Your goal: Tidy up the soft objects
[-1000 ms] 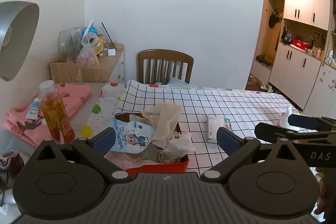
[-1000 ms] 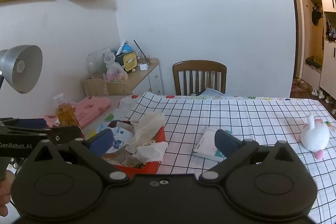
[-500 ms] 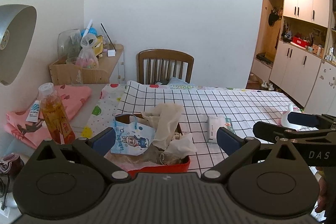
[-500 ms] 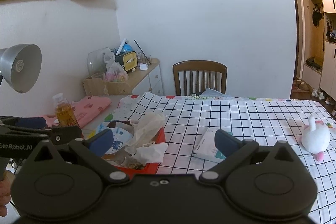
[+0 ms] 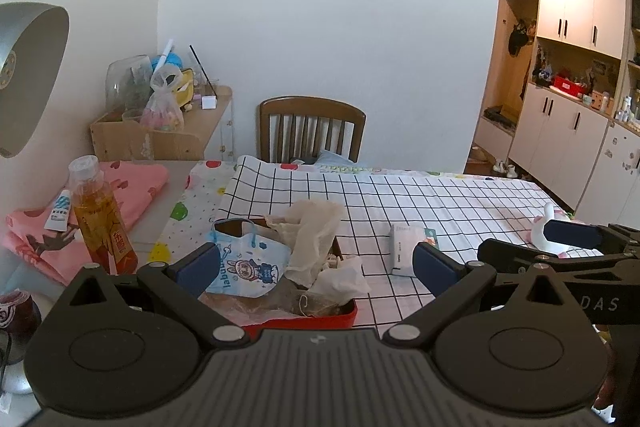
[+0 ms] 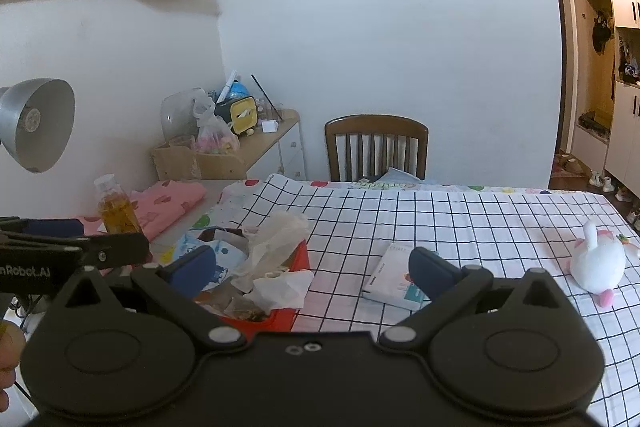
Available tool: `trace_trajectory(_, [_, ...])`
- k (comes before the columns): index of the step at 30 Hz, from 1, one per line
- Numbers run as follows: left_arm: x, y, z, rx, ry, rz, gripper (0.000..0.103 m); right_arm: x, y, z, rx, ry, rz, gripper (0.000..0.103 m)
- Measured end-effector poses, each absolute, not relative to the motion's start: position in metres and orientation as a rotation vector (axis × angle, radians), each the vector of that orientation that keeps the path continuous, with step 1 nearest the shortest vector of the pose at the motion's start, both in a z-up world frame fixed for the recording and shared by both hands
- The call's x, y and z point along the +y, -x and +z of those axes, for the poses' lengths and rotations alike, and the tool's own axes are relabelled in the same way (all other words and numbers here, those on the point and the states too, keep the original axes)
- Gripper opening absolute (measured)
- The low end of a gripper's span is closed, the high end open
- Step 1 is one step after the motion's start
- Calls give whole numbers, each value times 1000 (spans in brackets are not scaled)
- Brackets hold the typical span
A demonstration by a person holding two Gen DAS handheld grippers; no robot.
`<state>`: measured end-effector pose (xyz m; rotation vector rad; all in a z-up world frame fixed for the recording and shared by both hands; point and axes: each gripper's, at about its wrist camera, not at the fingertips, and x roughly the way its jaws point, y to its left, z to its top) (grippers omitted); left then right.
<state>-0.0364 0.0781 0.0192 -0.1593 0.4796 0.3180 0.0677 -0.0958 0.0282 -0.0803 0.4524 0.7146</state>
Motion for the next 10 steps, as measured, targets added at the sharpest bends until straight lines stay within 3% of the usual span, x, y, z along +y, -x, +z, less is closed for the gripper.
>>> trace_trajectory(10, [76, 37, 18, 492, 163, 325, 103, -99, -66, 29, 442, 84, 723, 103])
